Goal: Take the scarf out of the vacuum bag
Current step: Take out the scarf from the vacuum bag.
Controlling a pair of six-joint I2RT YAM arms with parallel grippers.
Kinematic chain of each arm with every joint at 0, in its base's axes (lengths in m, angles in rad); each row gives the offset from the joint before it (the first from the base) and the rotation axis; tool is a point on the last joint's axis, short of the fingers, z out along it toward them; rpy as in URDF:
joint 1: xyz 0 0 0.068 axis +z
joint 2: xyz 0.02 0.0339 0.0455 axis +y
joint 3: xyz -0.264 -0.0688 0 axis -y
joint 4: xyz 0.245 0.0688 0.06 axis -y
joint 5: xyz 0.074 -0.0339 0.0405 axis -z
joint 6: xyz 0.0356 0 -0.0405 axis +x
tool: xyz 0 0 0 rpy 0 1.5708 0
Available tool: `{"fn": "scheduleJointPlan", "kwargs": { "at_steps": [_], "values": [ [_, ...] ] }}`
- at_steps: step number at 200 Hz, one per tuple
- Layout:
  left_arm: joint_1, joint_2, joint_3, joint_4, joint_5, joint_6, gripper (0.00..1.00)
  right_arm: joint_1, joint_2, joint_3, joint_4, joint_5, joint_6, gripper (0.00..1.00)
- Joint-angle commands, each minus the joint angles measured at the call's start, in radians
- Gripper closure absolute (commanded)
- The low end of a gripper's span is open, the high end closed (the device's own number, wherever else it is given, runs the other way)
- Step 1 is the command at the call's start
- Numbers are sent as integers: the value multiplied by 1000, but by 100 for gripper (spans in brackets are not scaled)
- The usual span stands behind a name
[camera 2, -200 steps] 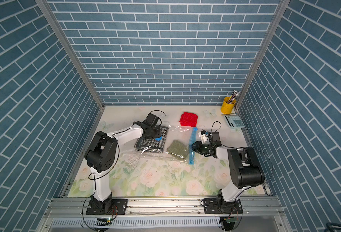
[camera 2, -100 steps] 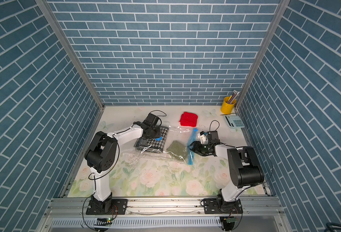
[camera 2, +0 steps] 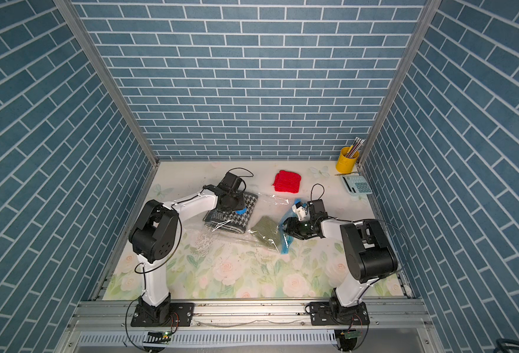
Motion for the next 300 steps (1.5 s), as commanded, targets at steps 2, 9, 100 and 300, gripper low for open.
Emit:
{"fn": "scheduleJointPlan", "kwargs": {
  "at_steps": [2, 9, 100, 300],
  "values": [
    [-8, 12, -3, -51, 1, 9, 68, 12, 44, 16, -5, -36, 17, 38],
    [-8, 11, -3, -51, 1, 10, 68, 12, 50, 20, 6, -48, 26, 38],
    [-7, 10, -9, -54, -9, 10, 68, 13, 113, 37, 114, -156, 112, 85],
    [-7, 15, 0, -57, -12, 6, 67, -72, -53, -155, 504, 95, 425, 100]
  ]
}}
